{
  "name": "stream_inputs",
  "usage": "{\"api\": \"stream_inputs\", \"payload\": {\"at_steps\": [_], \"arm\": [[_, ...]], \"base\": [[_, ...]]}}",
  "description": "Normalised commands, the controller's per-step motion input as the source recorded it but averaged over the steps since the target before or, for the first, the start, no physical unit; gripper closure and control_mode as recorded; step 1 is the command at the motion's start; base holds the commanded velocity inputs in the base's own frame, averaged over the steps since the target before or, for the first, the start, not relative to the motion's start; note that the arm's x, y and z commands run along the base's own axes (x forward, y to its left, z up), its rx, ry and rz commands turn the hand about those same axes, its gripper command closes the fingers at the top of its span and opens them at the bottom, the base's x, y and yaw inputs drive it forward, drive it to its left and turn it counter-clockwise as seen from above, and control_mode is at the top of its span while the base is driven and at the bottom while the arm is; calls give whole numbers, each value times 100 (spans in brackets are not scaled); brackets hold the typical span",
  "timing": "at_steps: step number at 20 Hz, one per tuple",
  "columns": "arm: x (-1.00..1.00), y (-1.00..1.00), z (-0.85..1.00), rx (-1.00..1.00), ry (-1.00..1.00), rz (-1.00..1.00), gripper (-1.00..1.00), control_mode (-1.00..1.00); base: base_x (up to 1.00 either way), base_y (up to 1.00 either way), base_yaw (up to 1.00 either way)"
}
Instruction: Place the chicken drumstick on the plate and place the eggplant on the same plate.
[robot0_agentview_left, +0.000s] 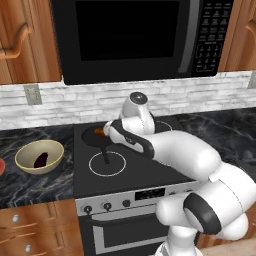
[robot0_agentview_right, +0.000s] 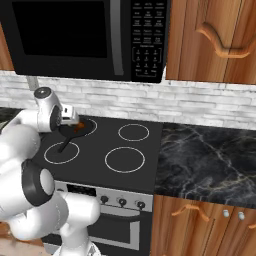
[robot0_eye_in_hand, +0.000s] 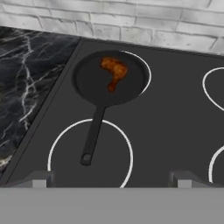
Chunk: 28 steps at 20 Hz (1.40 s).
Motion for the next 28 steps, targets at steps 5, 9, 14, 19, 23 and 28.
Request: {"api": "stream_inputs", "payload": {"at_steps": [5,9,14,19,23,28], "arm": [[41,6,-11,0,0,0,-100,-100],[36,10,-11,0,0,0,-100,-100],[31,15,-26,0,0,0,-100,-100],[25,7,-28,-1,0,0,-100,-100],[28,0,-20,0,0,0,-100,-100],[30,0,-20,0,0,0,-100,-100]], "base": [[0,0,0],[0,0,0],[0,0,0],[0,0,0],[0,0,0],[0,0,0]]}}
